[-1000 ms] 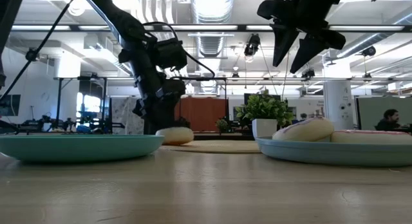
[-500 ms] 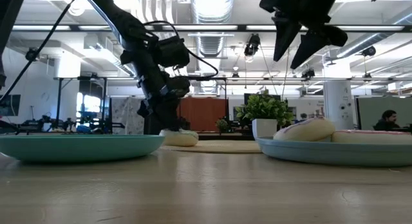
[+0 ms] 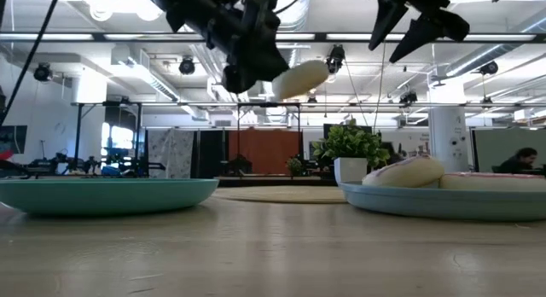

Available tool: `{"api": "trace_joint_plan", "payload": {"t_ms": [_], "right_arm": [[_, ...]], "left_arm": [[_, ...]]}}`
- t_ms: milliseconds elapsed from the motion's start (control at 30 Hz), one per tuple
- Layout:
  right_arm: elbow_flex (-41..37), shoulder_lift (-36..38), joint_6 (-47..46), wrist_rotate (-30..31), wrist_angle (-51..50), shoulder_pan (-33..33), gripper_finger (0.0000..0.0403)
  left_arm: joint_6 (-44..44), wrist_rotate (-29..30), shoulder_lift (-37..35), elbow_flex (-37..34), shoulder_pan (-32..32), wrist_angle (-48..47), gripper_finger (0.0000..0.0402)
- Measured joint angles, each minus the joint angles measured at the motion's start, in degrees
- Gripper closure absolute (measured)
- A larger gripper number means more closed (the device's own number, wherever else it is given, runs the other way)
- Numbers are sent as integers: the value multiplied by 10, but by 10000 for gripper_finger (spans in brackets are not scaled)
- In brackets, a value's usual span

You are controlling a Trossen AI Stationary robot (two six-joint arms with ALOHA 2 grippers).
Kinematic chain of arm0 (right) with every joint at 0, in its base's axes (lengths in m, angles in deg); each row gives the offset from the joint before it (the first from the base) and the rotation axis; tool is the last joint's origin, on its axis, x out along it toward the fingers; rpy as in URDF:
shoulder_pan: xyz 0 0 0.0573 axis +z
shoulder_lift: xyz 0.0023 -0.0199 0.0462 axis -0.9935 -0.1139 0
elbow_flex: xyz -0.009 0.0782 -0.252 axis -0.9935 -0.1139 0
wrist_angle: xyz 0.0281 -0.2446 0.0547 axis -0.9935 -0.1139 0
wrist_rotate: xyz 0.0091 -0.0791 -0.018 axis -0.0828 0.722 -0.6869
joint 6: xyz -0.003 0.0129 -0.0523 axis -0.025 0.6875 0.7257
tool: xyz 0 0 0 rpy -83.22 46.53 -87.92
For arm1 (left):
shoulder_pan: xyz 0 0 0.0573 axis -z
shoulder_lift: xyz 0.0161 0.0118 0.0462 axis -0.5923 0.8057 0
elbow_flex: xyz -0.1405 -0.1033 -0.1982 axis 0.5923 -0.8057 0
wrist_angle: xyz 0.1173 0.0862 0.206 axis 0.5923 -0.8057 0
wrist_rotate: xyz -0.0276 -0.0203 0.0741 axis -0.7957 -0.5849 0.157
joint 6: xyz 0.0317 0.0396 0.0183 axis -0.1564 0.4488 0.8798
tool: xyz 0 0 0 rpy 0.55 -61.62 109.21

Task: Pick & Place donuts
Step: Put the large light blue donut on the gray plate

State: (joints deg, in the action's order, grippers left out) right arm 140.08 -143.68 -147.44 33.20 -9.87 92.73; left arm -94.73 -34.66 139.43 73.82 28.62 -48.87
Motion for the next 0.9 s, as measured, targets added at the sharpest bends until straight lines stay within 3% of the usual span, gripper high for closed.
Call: {"api": "trace_joint_plan", "payload": {"t_ms": [200, 533, 733, 900], "right_arm": [[0, 20, -32, 3, -32, 0, 184], [0, 16, -38, -3, -70, 3, 184], [-2, 37, 28, -3, -102, 3, 184], [-7, 75, 59, -3, -108, 13, 184]], "left_arm": [[10, 8, 32, 2, 65, 76, 401], [13, 146, 111, 17, 170, 145, 401], [-15, 193, 200, 105, 186, 141, 401], [-35, 217, 281, 218, 205, 47, 401]]}}
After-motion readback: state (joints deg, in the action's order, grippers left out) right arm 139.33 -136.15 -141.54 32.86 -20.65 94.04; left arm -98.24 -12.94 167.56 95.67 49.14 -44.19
